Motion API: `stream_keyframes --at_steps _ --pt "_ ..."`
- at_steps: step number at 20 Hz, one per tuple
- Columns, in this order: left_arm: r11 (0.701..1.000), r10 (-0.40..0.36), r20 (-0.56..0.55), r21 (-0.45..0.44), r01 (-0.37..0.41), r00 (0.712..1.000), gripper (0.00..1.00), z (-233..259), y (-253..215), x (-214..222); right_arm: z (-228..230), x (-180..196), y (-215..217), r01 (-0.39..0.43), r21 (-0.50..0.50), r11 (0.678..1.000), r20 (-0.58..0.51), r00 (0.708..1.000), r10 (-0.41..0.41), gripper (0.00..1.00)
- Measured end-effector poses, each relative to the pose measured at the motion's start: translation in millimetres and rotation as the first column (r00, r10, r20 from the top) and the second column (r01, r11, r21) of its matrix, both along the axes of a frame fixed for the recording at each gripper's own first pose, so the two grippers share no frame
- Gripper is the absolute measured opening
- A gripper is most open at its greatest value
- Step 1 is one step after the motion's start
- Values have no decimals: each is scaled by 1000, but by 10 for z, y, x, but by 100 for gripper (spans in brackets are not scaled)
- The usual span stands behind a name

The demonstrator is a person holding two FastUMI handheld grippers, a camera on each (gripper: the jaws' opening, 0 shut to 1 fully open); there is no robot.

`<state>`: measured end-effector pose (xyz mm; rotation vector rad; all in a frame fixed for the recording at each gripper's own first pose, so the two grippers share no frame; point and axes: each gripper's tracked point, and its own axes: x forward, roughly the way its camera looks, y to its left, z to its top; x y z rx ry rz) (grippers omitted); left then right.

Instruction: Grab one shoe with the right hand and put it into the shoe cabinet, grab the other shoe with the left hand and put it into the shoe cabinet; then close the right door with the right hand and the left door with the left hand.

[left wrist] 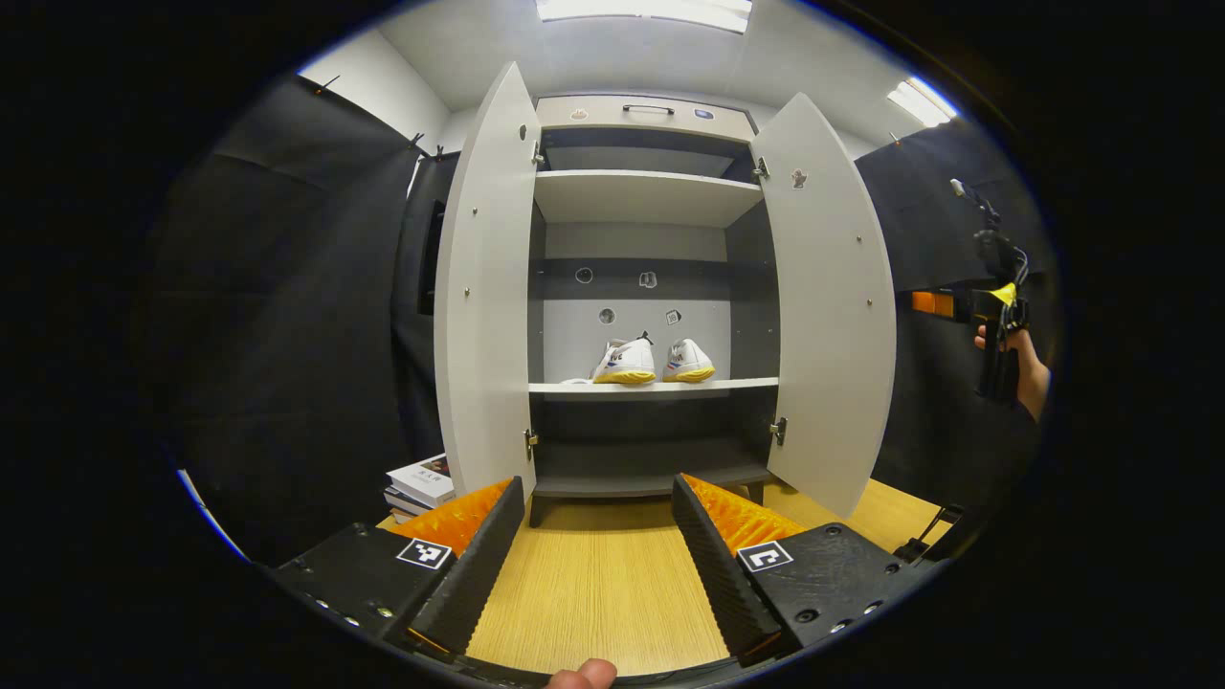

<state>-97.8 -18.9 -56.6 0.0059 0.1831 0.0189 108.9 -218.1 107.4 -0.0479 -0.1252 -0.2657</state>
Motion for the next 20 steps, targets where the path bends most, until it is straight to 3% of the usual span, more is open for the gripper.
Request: stream_keyframes --at_steps 7,10,11,13,15,16,20 --pt "1000 4 -26 9 -4 1000 93 -96 26 6 169 285 195 -23 -50 999 4 1000 23 98" --pt "1000 -1 -35 1 1 999 93 -130 30 31 159 330 313 -45 -8 999 5 999 45 97" --pt "1000 -5 -38 1 5 999 93 -137 10 43 146 286 340 -50 2 999 8 999 50 91" --pt "1000 -17 -36 6 17 999 93 -124 -23 75 143 265 427 -57 -7 998 13 998 57 96" --pt "999 -29 -24 13 29 999 93 -101 -41 110 146 229 586 -80 -20 997 17 997 80 90" --pt "999 -33 -23 17 33 999 93 -107 -51 117 144 228 696 -97 -28 995 17 995 98 95" --pt "999 -33 -31 22 33 999 93 -149 -30 125 132 291 1217 -180 -52 982 18 983 181 95"
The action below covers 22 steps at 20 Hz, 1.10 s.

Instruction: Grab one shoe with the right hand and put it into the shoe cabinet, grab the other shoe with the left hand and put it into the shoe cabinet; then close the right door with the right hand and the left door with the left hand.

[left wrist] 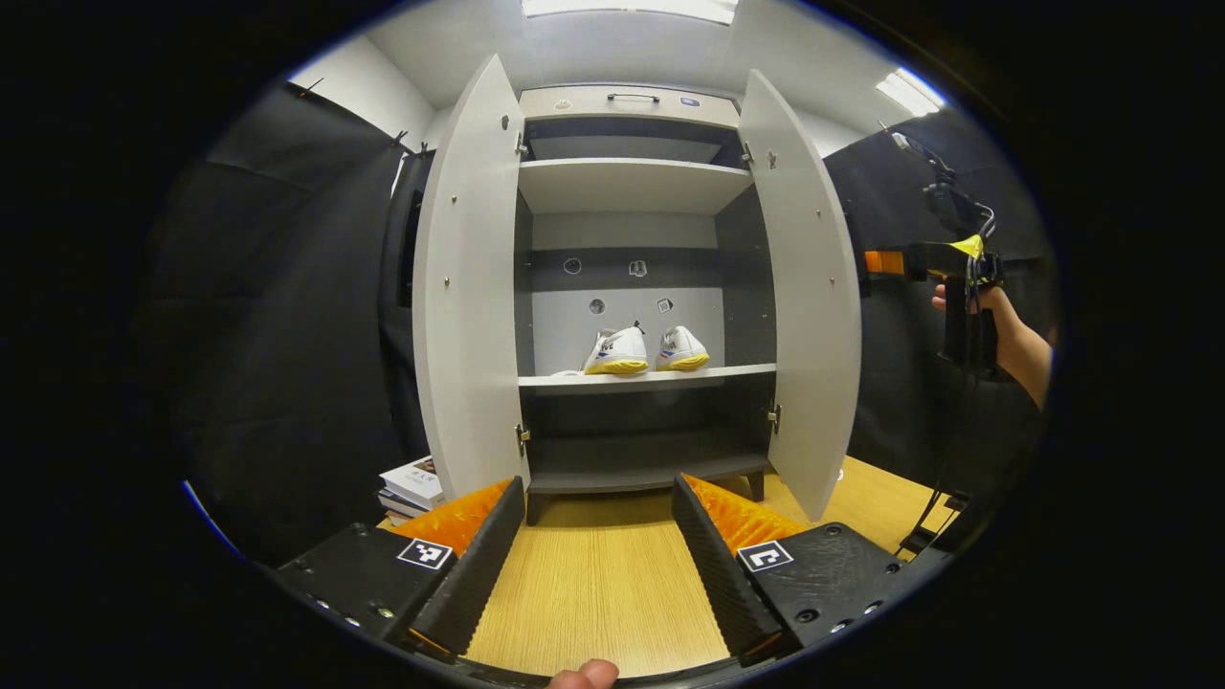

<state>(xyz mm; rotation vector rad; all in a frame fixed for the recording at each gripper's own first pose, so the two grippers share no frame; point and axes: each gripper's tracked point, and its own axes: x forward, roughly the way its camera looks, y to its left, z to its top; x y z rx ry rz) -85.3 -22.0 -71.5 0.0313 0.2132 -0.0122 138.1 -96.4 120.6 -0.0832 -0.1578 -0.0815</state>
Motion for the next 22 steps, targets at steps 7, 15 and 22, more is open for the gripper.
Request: stream_keyframes --at_steps 7,15,22 --pt "999 43 -9 3 -43 999 92 -58 163 -43 -18 310 874 -138 12 990 -15 990 138 95" --pt "977 211 -30 0 -211 977 89 -114 822 -208 6 -224 1177 -205 34 978 25 978 205 99" --pt "917 386 63 81 -390 920 88 292 1959 36 -707 -1046 1123 -186 14 982 -28 982 187 99"
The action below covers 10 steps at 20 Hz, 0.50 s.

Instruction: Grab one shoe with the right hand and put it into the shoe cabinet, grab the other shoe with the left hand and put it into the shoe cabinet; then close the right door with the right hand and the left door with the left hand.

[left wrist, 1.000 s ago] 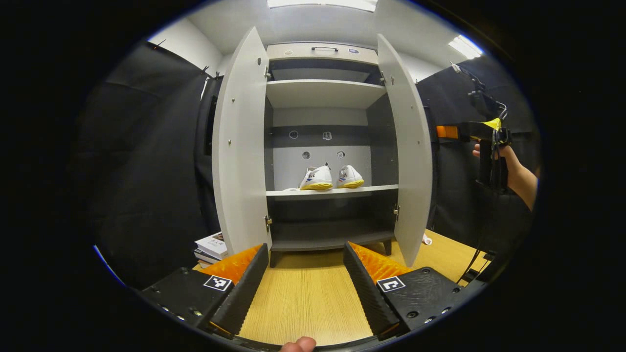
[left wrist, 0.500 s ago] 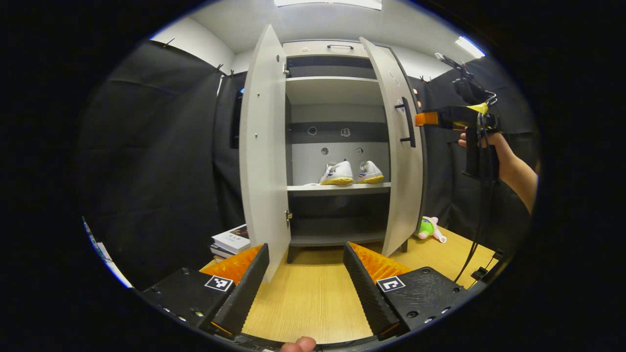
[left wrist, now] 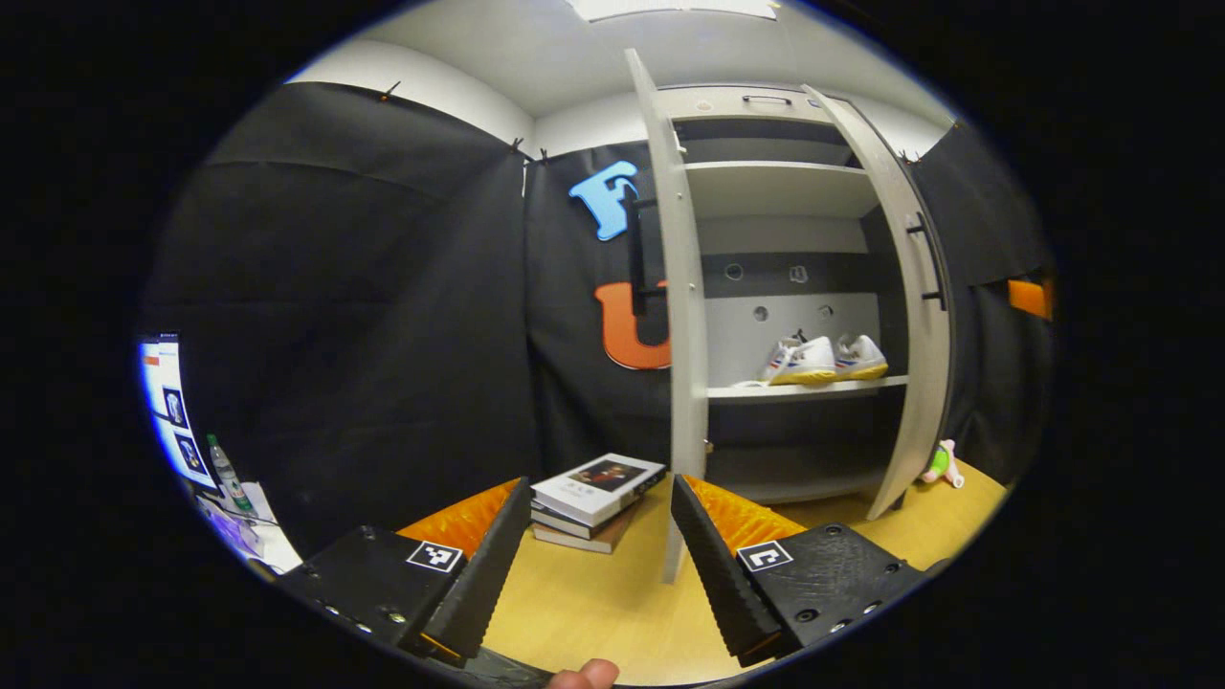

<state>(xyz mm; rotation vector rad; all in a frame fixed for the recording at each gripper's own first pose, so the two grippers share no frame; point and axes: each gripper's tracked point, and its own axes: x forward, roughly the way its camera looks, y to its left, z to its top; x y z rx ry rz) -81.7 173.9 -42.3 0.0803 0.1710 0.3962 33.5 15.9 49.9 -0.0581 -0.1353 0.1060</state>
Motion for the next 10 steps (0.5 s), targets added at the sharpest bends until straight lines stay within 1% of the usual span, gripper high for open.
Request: stream_keyframes --at_steps 3,5,7,8,10 --pt "1000 24 47 2 -24 999 89 310 399 355 -146 -155 21 -2 -38 999 -16 1000 1 99" --pt "999 32 76 -22 -30 997 89 532 627 606 -218 -213 15 -8 -22 1000 -41 999 7 99" --pt "998 19 82 -66 -13 996 89 663 758 862 -257 -219 0 -8 -6 1000 -59 998 7 99" --pt "996 6 85 -84 1 996 92 722 783 986 -253 -228 -38 1 -3 1000 -56 998 -1 99" --pt "994 -17 87 -106 27 996 93 816 801 1189 -269 -219 -98 20 -6 1000 -58 998 -20 99"
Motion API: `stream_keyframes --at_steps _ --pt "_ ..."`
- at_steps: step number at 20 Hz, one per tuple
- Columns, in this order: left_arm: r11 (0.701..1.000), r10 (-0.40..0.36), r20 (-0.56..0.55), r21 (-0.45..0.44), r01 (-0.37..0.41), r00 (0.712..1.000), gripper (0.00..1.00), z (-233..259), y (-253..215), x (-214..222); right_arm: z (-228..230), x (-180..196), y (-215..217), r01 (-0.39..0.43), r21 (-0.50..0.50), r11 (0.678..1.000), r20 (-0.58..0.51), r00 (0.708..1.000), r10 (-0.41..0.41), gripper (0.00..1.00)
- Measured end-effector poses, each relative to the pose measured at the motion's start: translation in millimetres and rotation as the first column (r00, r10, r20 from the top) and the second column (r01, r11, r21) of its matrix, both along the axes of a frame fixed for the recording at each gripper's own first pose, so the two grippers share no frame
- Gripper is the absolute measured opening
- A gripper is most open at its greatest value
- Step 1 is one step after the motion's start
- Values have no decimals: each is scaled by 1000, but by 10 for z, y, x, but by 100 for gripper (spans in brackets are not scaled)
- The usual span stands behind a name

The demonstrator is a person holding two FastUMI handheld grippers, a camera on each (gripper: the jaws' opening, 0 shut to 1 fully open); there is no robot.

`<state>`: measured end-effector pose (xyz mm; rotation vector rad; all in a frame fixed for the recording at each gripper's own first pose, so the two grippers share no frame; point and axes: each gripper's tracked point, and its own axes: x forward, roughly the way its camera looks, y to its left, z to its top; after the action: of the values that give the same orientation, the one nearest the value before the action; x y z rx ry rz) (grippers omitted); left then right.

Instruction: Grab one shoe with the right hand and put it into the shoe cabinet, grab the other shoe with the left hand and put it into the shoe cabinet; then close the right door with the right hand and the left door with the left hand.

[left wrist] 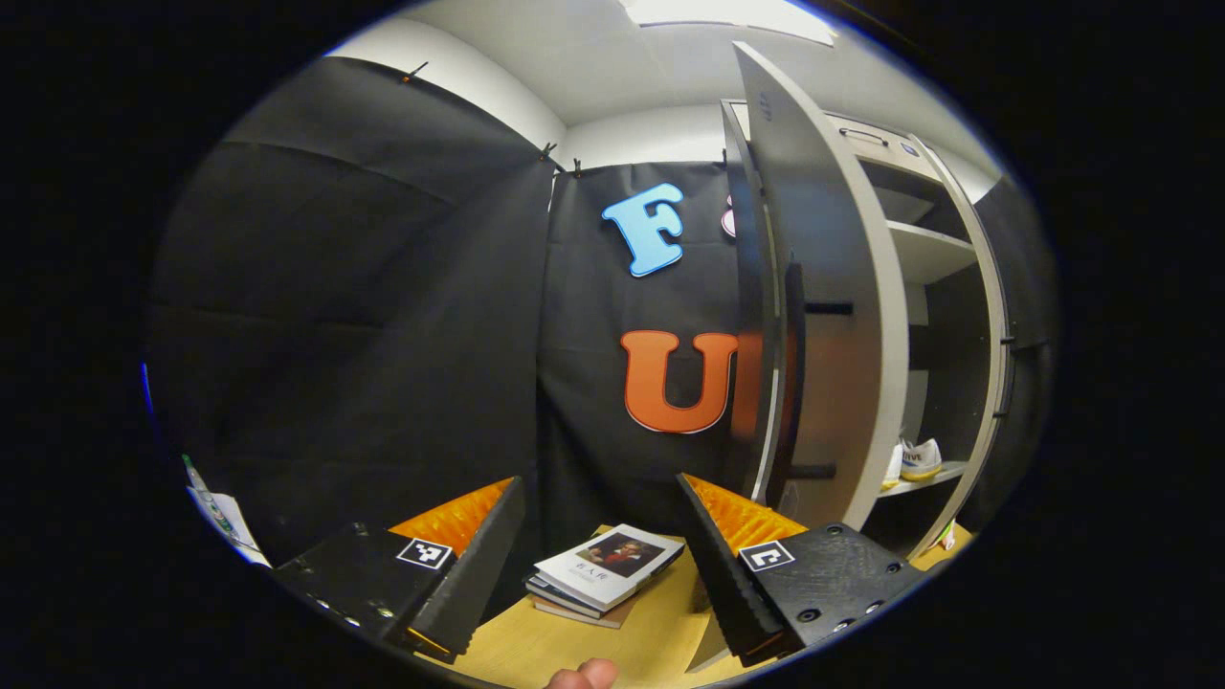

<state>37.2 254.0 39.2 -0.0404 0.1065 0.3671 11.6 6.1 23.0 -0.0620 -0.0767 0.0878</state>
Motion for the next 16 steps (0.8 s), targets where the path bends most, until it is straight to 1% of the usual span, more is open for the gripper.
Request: stream_keyframes --at_steps 1,2,3,4,6,10,16 --pt "1000 -9 -1 -7 9 1000 93 12 -9 72 -12 -2 -36 11 0 1000 -4 1000 -11 99" --pt "1000 -21 -3 -8 21 1000 80 30 -34 119 -25 2 -70 18 2 1000 -8 1000 -18 99" --pt "999 -33 -7 -4 33 999 93 43 -47 147 -37 5 -94 25 8 1000 -13 1000 -25 99" --pt "999 -44 -12 -1 44 999 93 31 -74 179 -49 13 -117 30 18 999 -19 999 -29 99" --pt "999 -37 -10 23 37 999 92 58 -89 203 -73 14 -162 41 35 999 -28 999 -40 99" --pt "998 -64 -11 10 65 998 92 39 -212 218 -126 48 -212 53 52 997 -43 998 -51 99" --pt "992 -121 3 40 121 993 92 96 -674 231 -160 85 -255 55 53 997 -56 997 -52 99"
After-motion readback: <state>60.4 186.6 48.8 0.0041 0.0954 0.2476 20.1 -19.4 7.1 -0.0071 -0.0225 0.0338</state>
